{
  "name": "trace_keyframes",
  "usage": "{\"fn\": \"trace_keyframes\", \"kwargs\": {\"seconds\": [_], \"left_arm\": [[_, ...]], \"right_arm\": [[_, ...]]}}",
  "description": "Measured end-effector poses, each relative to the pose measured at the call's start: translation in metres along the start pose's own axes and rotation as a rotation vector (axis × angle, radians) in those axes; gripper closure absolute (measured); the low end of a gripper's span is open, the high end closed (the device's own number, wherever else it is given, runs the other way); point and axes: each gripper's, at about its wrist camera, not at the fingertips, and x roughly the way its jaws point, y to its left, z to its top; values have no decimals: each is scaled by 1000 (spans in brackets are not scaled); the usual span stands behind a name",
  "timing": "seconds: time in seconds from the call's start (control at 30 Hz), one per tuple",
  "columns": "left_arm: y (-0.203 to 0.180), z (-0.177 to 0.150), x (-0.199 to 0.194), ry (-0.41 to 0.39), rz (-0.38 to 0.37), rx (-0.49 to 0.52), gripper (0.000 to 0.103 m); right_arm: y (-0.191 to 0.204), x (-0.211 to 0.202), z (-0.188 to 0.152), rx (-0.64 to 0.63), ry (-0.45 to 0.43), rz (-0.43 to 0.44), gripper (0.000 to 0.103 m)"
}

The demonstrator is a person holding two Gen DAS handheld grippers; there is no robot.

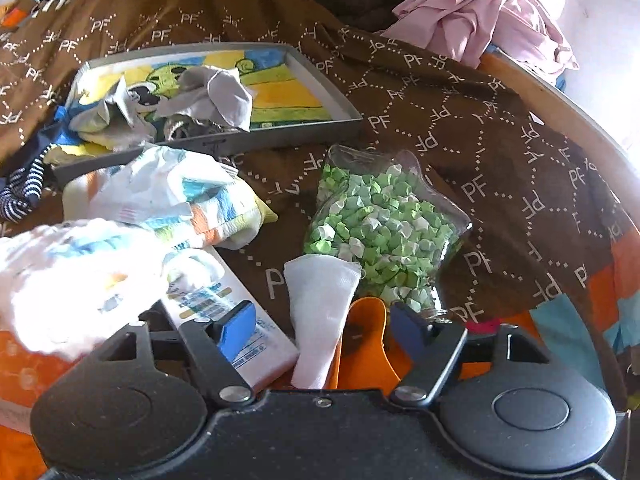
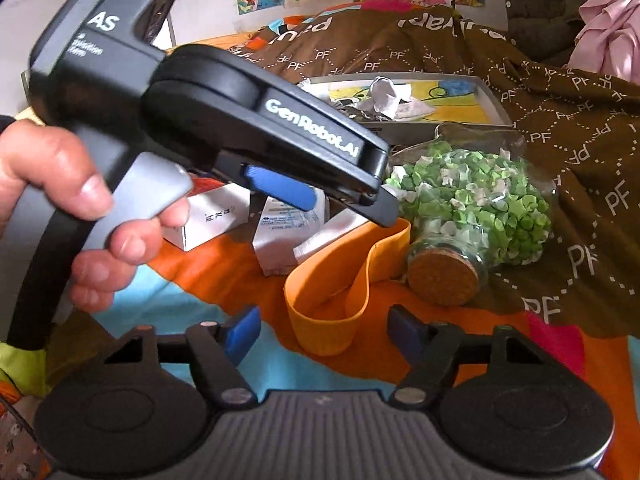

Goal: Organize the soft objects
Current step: 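Move both tools back toward the remaining items near the green star bag, then grasp the white cone-shaped cloth with the left gripper while the right gripper grasps the orange strap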

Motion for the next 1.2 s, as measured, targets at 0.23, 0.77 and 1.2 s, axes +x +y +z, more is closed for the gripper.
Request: {"fn": "trace_keyframes", "kwargs": {"seconds": [0.23,0.77,1.2], "left_arm": [[4,6,8,18,-16,-39,50],[25,8,20,47,-57,-200,76],[27,7,19,42,-44,-153,85]], "right_arm": [[1,-1,0,-6,-9,10,39],[-1,0,0,-1,-2,-16,58],[-3,1,-2,1,12,-18,65]]}}
